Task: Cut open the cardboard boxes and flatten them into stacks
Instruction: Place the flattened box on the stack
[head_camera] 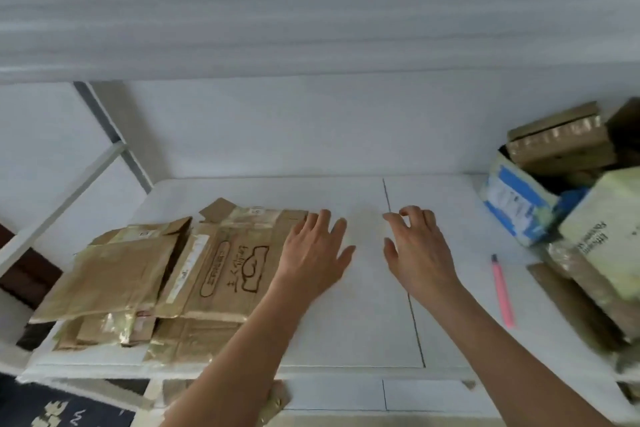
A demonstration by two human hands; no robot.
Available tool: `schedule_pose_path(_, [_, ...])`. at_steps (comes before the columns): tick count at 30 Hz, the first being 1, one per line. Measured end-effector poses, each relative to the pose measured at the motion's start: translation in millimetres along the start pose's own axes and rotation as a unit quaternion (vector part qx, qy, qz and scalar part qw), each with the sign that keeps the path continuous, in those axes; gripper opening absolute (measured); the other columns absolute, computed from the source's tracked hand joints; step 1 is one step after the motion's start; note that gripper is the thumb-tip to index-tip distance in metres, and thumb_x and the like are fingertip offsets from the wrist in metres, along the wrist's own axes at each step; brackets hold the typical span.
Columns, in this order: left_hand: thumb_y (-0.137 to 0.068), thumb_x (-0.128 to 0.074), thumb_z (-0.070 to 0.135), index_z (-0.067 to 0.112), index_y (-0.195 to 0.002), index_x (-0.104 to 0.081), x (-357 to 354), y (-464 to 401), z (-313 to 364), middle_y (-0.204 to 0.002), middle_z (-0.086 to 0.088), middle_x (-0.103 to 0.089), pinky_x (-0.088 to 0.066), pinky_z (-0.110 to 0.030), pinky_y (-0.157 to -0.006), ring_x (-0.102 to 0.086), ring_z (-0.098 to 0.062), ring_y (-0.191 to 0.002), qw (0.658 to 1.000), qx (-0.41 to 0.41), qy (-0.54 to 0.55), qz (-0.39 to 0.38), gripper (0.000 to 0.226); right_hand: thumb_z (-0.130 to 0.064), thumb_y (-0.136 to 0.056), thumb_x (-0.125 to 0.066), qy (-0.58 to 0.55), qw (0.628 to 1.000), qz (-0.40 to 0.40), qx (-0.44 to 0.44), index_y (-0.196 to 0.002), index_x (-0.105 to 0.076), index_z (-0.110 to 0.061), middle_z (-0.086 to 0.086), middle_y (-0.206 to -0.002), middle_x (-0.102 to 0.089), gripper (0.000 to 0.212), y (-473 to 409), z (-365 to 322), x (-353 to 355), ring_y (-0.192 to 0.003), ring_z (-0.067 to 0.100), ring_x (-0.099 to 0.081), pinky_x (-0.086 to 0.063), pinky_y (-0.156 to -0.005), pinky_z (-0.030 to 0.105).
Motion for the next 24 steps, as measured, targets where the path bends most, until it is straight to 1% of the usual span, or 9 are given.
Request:
schedule_pose_path(2, [-0.098,-0.044,0.049,0.018,-0.139,-0.045,-7,-13,44,-0.136,-0.007,-0.044,-0.041,-0.039,-0.096,-0.048,-0.027,-0.120,1.000,-0.011,0.003,-0.004,0.051,-0.012,-0.075,-0.078,0.014,1.000,0.002,-0.017,-0.111,-0.068,-0.010,0.015,-0.112,-0.060,0.038,9,45,13,-0.101,0.033,-0.057,-0.055,-0.075,0.041])
schedule_pose_path(5, [-0.096,-0.050,0.046,0.016,-0.133,-0.052,-12,-35,112,-0.130,-0.008,-0.050,-0.043,-0.041,-0.092,-0.054,-0.028,-0.114,0.999,-0.028,0.017,-0.018,0.048,-0.014,-0.073,-0.080,0.043,0.998,-0.002,-0.048,-0.109,-0.069,-0.009,0.015,-0.111,-0.061,0.038,22,113,37,-0.102,0.033,-0.057,-0.054,-0.078,0.042])
schedule_pose_path(7, [-0.095,-0.053,0.045,0.015,-0.129,-0.055,-15,-51,152,-0.127,-0.009,-0.052,-0.045,-0.042,-0.090,-0.056,-0.029,-0.111,0.999,-0.039,0.021,-0.017,0.046,-0.012,-0.068,-0.083,0.081,0.995,0.004,-0.064,-0.101,-0.070,-0.009,0.017,-0.108,-0.061,0.036,28,158,52,-0.099,0.036,-0.057,-0.053,-0.079,0.044])
schedule_pose_path(9, [-0.095,-0.052,0.045,0.015,-0.129,-0.055,-16,-64,188,-0.128,-0.009,-0.052,-0.044,-0.042,-0.091,-0.056,-0.029,-0.112,0.998,-0.046,0.025,-0.016,0.046,-0.009,-0.065,-0.082,0.121,0.989,0.011,-0.082,-0.095,-0.068,-0.008,0.019,-0.109,-0.059,0.033,33,199,65,-0.101,0.038,-0.053,-0.050,-0.087,0.047])
schedule_pose_path(14, [-0.099,-0.042,0.047,0.019,-0.136,-0.047,-20,-92,259,-0.134,-0.005,-0.046,-0.040,-0.037,-0.095,-0.051,-0.024,-0.115,0.998,-0.064,0.007,-0.020,0.046,-0.011,-0.074,-0.074,0.180,0.975,0.100,-0.087,-0.108,-0.065,-0.008,0.023,-0.132,-0.050,0.036,47,263,110,-0.122,0.040,-0.039,-0.027,-0.113,0.057])
schedule_pose_path(17, [-0.099,-0.044,0.046,0.018,-0.134,-0.050,-17,-108,292,-0.133,-0.005,-0.047,-0.041,-0.037,-0.095,-0.053,-0.024,-0.115,0.997,-0.080,0.006,-0.008,0.045,-0.026,-0.076,-0.075,0.181,0.965,0.091,-0.166,-0.122,-0.060,-0.012,0.023,-0.145,-0.039,0.051,53,295,131,-0.133,0.043,-0.029,-0.010,-0.115,0.064])
schedule_pose_path(19, [-0.100,-0.041,0.045,0.018,-0.137,-0.046,-15,-117,310,-0.136,-0.005,-0.045,-0.040,-0.036,-0.097,-0.051,-0.023,-0.117,0.996,-0.094,-0.006,-0.013,0.047,-0.042,-0.081,-0.072,0.152,0.963,0.018,-0.220,-0.136,-0.050,-0.017,0.021,-0.151,-0.028,0.064,58,314,137,-0.139,0.044,-0.019,-0.014,-0.112,0.068])
schedule_pose_path(21, [-0.101,-0.040,0.045,0.019,-0.141,-0.043,-14,-125,322,-0.139,-0.004,-0.043,-0.038,-0.035,-0.097,-0.050,-0.023,-0.119,0.995,-0.098,-0.015,-0.018,0.048,-0.049,-0.086,-0.065,0.126,0.967,-0.039,-0.220,-0.145,-0.037,-0.023,0.015,-0.155,-0.021,0.070,63,327,137,-0.143,0.040,-0.009,-0.027,-0.111,0.065])
schedule_pose_path(24, [-0.102,-0.036,0.045,0.021,-0.142,-0.041,-16,-128,329,-0.139,-0.002,-0.043,-0.039,-0.034,-0.095,-0.050,-0.021,-0.119,0.995,-0.090,-0.014,-0.027,0.047,-0.034,-0.092,-0.063,0.068,0.985,-0.025,-0.158,-0.147,-0.035,-0.023,-0.001,-0.153,-0.031,0.063,70,338,134,-0.145,0.033,-0.005,-0.038,-0.110,0.049])
Point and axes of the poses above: each hand's wrist, its own y-axis away from the middle knuckle, its own x-axis out of the back of the hand, z = x × y, the point moved 1 cm from there along -y, towards the middle knuckle
